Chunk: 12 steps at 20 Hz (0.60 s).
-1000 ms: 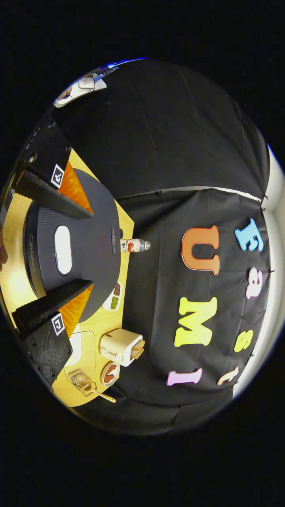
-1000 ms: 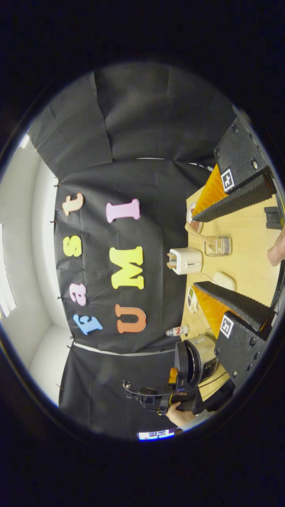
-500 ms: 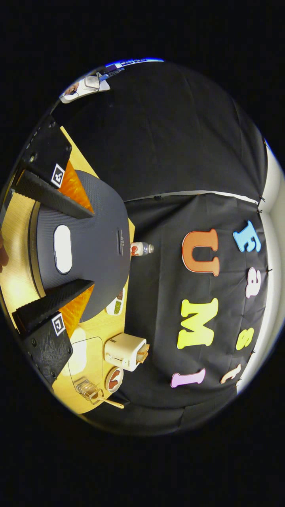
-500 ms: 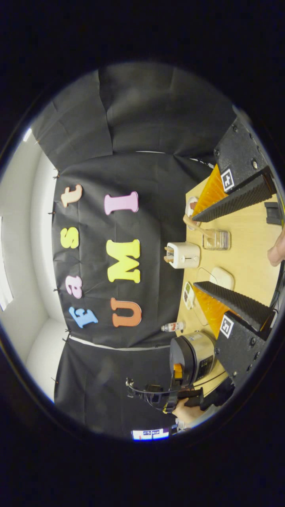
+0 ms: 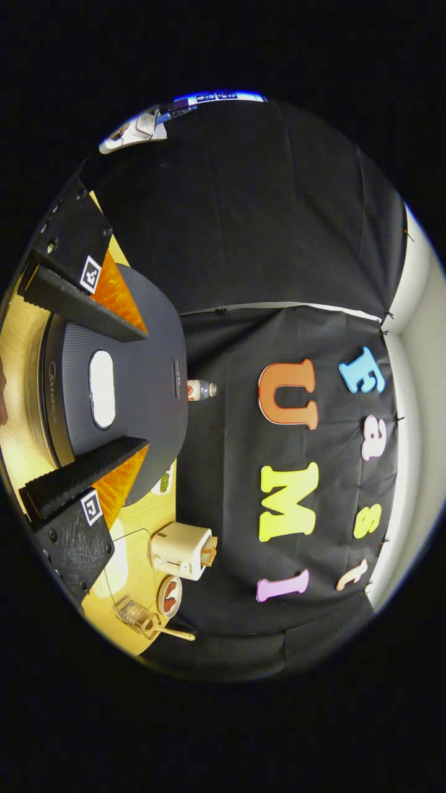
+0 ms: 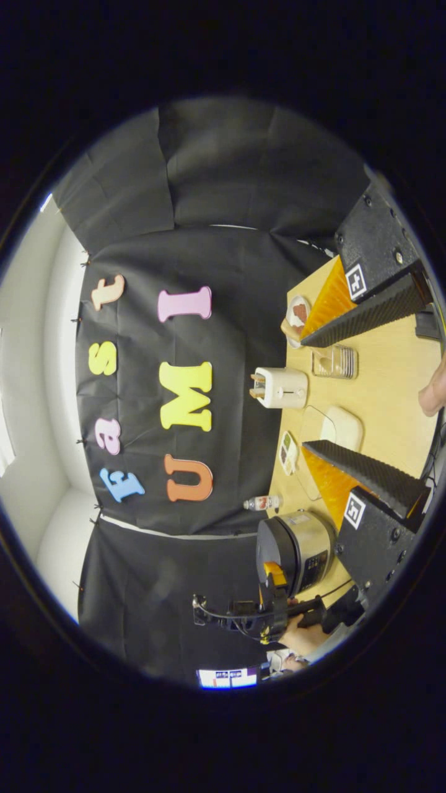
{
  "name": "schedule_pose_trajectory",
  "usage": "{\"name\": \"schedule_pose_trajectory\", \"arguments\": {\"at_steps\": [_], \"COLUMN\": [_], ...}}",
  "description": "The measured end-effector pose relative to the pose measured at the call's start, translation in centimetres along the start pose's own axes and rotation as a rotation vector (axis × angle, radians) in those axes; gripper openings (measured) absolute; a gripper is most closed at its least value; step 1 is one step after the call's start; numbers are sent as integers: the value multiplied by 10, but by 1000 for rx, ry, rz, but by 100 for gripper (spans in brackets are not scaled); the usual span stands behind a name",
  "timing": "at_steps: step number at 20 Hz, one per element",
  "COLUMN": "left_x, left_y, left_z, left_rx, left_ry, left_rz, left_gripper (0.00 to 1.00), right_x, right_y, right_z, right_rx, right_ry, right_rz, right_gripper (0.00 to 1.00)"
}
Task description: Close the left gripper, press the button to open the rice cooker; take a wooden spoon from the chopstick holder with the right hand, scoop a spoonful of rice and pour it into the rice cooker, then put the wooden spoon back into the chopstick holder.
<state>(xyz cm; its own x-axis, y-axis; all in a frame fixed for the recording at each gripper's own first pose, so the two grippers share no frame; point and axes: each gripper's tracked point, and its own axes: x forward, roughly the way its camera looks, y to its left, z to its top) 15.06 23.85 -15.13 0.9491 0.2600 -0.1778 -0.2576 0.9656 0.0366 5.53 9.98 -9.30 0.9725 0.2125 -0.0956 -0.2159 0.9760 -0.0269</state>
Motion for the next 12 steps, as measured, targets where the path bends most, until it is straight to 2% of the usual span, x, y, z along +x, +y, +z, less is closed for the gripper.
{"name": "schedule_pose_trajectory", "arguments": {"at_steps": [4,12], "left_x": [1,0], "left_y": [-1,0], "left_z": [0,-4], "left_rx": [-7,-11], "left_ry": [-66,-107], "left_rz": [1,-6], "left_gripper": [99,99], "right_x": [4,5], "right_y": [-1,-2], "right_z": [-8,-12], "right_rx": [11,19], "right_ry": [20,32], "right_rz": [-7,-13], "right_gripper": [97,97]}}
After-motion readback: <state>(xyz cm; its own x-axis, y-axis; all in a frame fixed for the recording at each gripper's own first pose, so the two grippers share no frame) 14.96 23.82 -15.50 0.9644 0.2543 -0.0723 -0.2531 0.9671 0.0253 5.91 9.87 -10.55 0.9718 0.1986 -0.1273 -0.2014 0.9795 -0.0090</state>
